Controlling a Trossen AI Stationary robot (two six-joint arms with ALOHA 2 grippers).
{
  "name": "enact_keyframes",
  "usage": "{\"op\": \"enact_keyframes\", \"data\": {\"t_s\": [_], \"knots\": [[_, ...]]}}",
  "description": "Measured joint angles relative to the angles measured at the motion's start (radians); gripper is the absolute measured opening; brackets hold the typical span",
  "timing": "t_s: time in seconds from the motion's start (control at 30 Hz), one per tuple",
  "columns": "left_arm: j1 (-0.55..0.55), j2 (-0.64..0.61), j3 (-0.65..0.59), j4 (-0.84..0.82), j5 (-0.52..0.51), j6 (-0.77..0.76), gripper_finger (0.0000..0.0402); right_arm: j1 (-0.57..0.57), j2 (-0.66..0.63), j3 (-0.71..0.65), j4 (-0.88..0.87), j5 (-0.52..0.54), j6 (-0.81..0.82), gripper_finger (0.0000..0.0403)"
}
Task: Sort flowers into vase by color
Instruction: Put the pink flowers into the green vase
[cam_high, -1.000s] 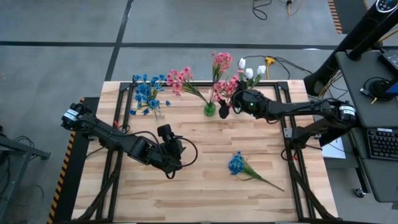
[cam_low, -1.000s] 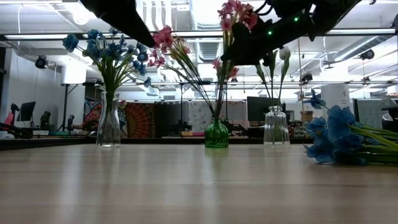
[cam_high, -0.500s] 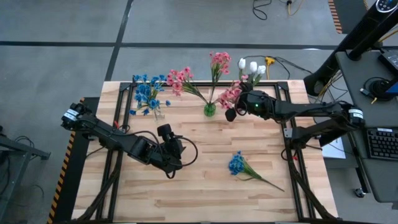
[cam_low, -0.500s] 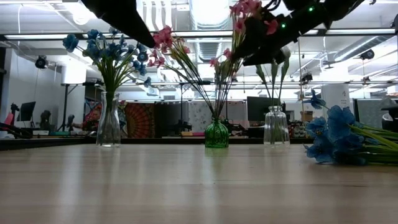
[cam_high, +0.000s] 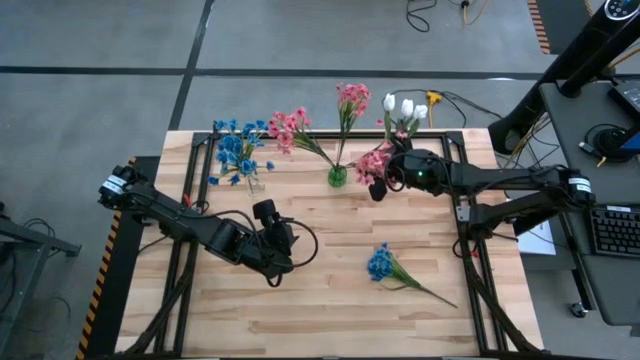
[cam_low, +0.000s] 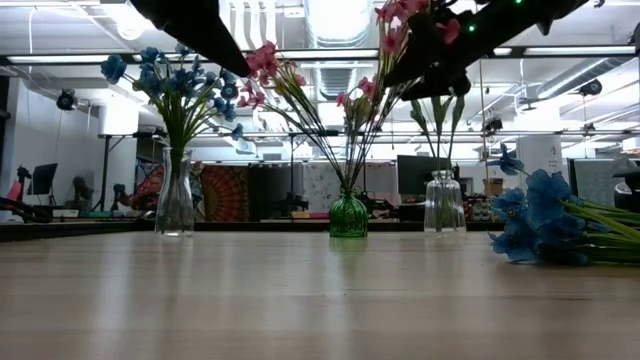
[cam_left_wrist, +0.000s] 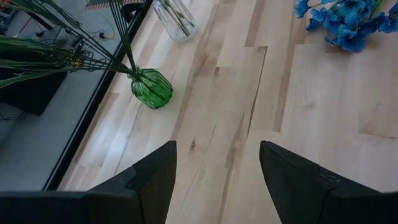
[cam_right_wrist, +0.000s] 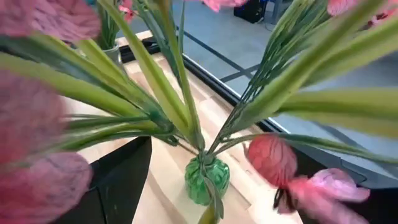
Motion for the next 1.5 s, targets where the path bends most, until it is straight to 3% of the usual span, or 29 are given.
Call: {"op": "enact_keyframes", "data": {"t_s": [0.8,1.5], "knots": [[0.001,0.000,0.000,0.000,0.001,-0.004,0.0213,0.014,-0.150,0.000,-0.347,-0.001,0.146,0.0341],[0.001,0.000,0.000,0.000,0.001,-0.004,0.0213,0.021,-0.265,0.000,-0.360,-0.056,0.191,0.0350]]}}
